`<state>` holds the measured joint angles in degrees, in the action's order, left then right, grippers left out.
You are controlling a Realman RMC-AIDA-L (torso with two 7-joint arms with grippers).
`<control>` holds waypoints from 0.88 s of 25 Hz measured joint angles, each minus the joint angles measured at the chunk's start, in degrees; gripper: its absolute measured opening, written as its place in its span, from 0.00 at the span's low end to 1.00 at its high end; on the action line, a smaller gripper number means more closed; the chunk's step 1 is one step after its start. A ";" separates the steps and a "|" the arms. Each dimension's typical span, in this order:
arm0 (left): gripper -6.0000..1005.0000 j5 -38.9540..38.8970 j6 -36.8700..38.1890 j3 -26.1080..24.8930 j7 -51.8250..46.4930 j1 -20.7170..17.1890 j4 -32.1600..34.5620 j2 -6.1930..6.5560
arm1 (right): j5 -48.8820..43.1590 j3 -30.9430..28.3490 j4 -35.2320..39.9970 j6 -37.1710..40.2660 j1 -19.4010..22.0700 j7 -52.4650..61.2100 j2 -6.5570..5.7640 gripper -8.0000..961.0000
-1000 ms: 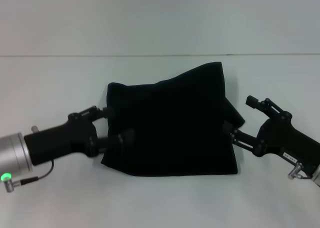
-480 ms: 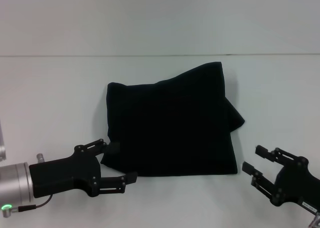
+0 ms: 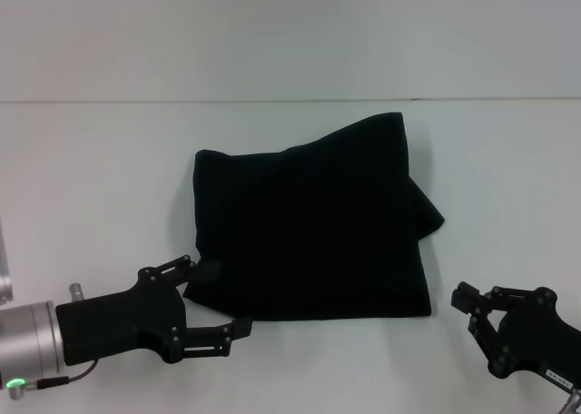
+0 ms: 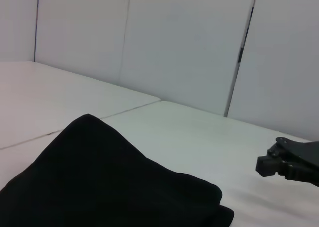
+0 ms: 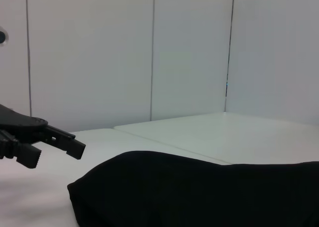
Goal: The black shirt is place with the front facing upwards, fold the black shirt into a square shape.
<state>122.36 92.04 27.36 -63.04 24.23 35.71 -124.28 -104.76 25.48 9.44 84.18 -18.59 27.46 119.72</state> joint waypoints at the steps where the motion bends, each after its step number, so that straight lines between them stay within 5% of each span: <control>1: 0.91 -0.10 -0.18 -0.03 0.12 0.01 -0.33 -0.01 | 0.00 -0.03 0.00 0.00 0.05 -0.01 -0.01 0.26; 8: 0.89 0.62 -1.55 0.37 1.28 -0.02 -1.26 -0.16 | 0.00 -0.11 -0.01 0.01 0.23 -0.06 -0.11 0.01; 17: 0.86 0.29 -4.57 0.02 3.77 -0.43 -2.82 -0.28 | 0.12 -0.08 0.05 -0.12 0.40 -0.05 -0.10 0.01; 22: 0.66 -0.33 -4.76 -0.32 3.86 -0.32 -3.27 -0.21 | 0.42 -0.34 0.05 0.10 0.50 0.13 -0.01 0.01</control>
<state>122.03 87.28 27.04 -59.18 23.92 32.44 -124.49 -104.34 25.14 9.50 84.28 -18.09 27.59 119.71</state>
